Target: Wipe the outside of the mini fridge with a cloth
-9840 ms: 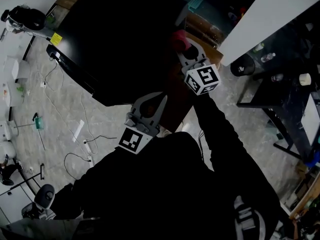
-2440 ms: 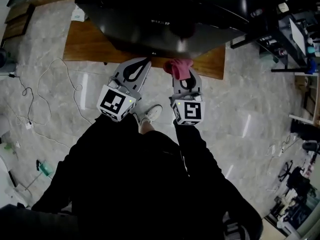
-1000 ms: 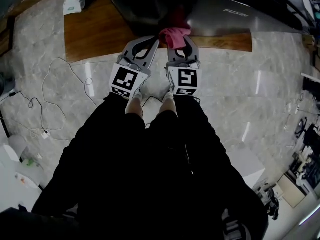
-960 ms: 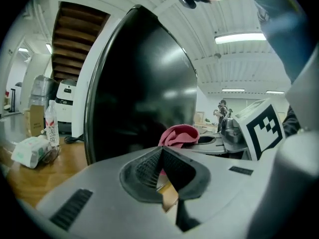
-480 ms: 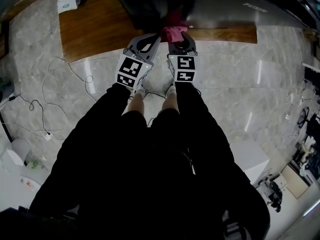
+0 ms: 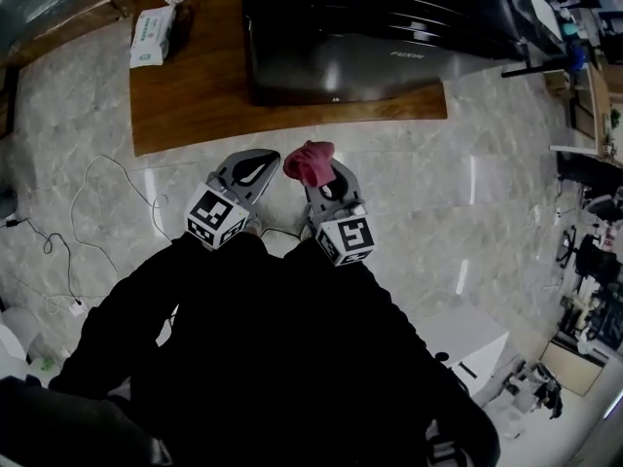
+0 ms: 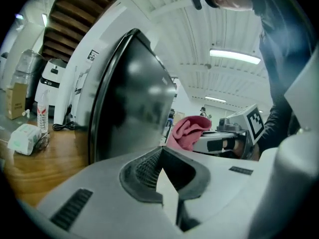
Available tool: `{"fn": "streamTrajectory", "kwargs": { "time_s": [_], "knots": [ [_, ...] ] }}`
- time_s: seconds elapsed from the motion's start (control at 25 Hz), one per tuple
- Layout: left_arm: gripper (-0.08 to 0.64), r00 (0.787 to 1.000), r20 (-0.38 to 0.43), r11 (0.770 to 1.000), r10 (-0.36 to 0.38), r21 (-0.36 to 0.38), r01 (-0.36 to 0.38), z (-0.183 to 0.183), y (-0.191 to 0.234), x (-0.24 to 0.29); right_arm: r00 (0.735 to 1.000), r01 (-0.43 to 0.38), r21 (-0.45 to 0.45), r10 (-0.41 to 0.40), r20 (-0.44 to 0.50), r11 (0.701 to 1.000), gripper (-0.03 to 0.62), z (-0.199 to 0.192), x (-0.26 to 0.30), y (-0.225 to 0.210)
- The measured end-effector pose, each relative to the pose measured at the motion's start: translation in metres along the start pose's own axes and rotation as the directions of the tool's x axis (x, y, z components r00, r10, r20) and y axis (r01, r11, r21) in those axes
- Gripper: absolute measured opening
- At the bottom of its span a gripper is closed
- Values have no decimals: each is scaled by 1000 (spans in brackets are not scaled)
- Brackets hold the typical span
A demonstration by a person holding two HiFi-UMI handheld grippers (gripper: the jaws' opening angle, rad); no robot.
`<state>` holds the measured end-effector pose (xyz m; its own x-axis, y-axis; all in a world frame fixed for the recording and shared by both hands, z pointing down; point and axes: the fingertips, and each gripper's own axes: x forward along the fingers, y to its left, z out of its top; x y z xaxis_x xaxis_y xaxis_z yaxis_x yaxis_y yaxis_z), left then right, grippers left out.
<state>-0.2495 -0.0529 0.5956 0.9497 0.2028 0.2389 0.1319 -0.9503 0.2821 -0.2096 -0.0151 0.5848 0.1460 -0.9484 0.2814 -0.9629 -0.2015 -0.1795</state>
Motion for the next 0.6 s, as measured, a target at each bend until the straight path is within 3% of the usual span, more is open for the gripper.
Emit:
{"fn": "streamTrajectory", "kwargs": {
  "time_s": [0.16, 0.4, 0.6],
  "knots": [
    [2, 997, 17, 997, -76, 23, 76, 38, -55, -23, 998, -50, -4, 50, 42, 999, 84, 51, -52, 28],
    [2, 992, 109, 997, -67, 47, 62, 103, -102, -25, 991, -119, 2, 118, 60, 993, 86, 99, -110, 36],
    [2, 984, 118, 984, -133, 135, 117, 132, -157, -19, 978, -153, -60, 160, 136, 986, 83, 140, -155, 39]
  ]
}}
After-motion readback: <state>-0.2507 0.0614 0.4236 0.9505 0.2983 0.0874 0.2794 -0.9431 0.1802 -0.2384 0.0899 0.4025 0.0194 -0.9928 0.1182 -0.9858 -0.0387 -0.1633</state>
